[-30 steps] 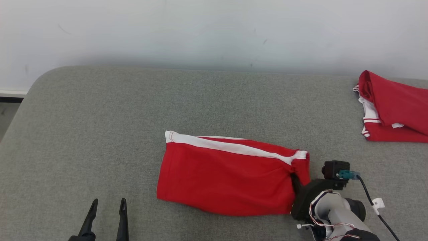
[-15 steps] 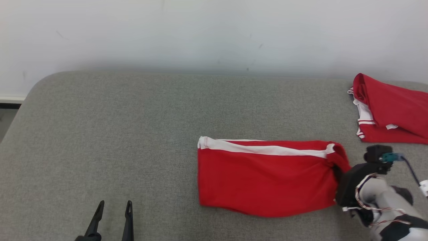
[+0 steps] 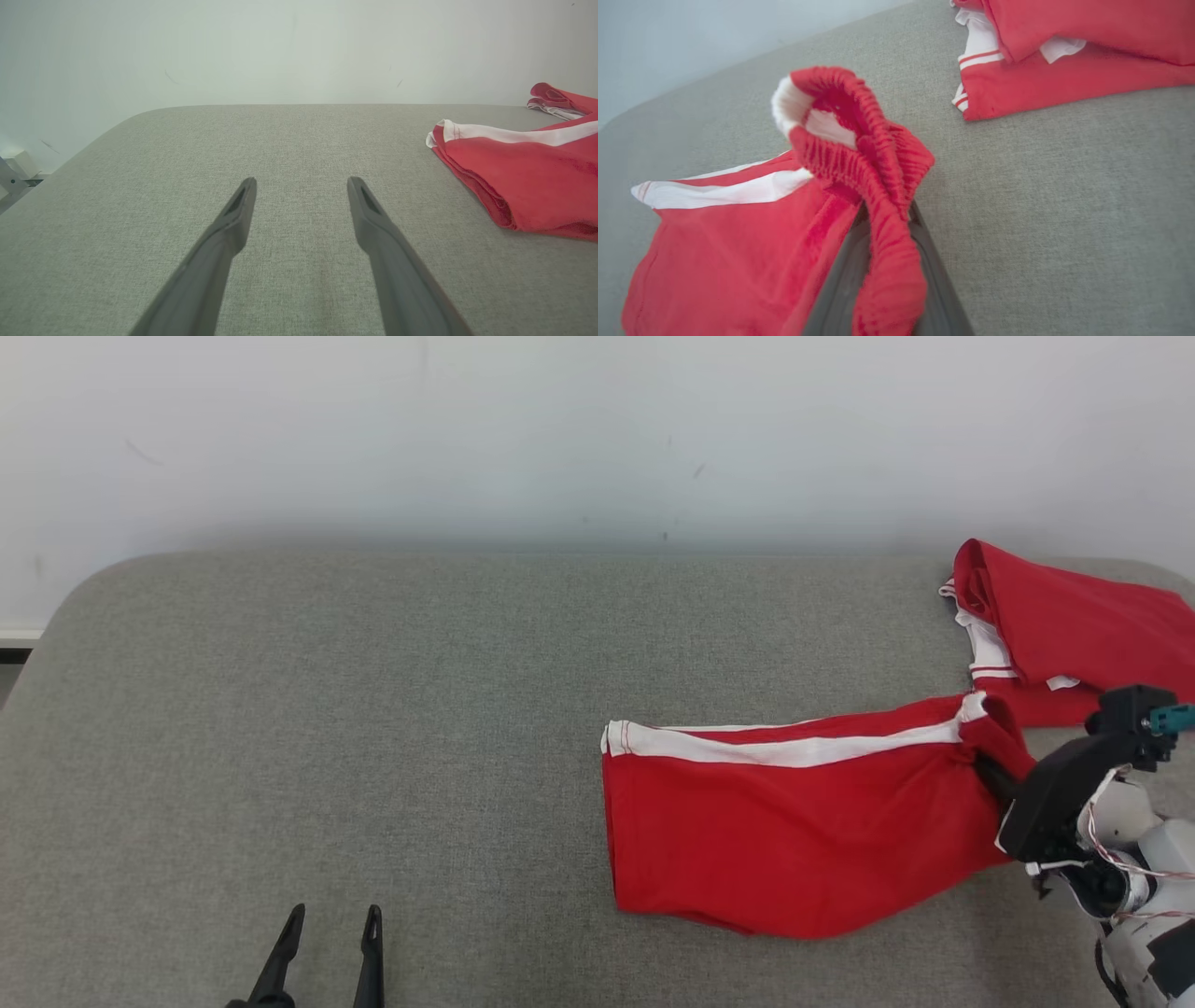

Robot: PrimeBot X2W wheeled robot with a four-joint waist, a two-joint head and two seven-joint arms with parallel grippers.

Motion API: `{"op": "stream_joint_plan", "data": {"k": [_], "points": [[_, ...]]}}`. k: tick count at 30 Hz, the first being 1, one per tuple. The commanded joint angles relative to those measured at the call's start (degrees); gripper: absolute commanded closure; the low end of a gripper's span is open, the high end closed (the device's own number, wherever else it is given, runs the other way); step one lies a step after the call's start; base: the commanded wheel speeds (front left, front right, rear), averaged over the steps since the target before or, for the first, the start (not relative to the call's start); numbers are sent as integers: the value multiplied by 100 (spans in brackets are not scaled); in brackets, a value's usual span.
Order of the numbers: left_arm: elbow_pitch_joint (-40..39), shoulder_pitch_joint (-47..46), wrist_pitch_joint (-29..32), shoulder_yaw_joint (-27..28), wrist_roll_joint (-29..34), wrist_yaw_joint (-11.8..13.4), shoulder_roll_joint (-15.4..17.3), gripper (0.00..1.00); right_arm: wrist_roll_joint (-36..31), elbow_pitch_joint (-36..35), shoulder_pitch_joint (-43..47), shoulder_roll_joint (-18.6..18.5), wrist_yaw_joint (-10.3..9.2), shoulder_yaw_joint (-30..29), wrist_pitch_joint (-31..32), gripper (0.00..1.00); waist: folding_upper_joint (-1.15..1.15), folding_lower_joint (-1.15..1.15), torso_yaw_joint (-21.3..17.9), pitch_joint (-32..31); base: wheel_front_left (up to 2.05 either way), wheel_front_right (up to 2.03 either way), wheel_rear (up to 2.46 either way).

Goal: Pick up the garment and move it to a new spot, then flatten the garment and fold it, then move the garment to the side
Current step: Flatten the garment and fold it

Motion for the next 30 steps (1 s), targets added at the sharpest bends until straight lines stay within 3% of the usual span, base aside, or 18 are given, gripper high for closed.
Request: {"op": "stream_joint_plan", "data": {"k": [1, 8, 13, 22, 30], "points": [[21, 57, -10, -17, 8, -2, -7, 0, 194, -138, -35, 39, -17, -28, 130, 100, 0, 0, 1, -16, 0, 0, 0], [71, 13, -10, -72, -10, -12, -10, 0, 944, -543, -173, 350, -17, -231, 710, 100, 0, 0, 68, -22, 0, 0, 0], [92, -18, -10, -92, -48, -14, -11, 0, 1132, -589, -357, 738, -17, -248, 1061, 100, 0, 0, 144, -11, 0, 0, 0], [148, -140, -10, -273, -148, 45, -13, 0, 891, -417, -630, 1351, -16, -66, 1259, 100, 0, 0, 361, 48, 0, 0, 0], [210, -335, -10, -501, -237, 90, -12, 0, 345, -228, -628, 1695, -17, 304, 981, 100, 0, 0, 571, 181, 0, 0, 0]]}}
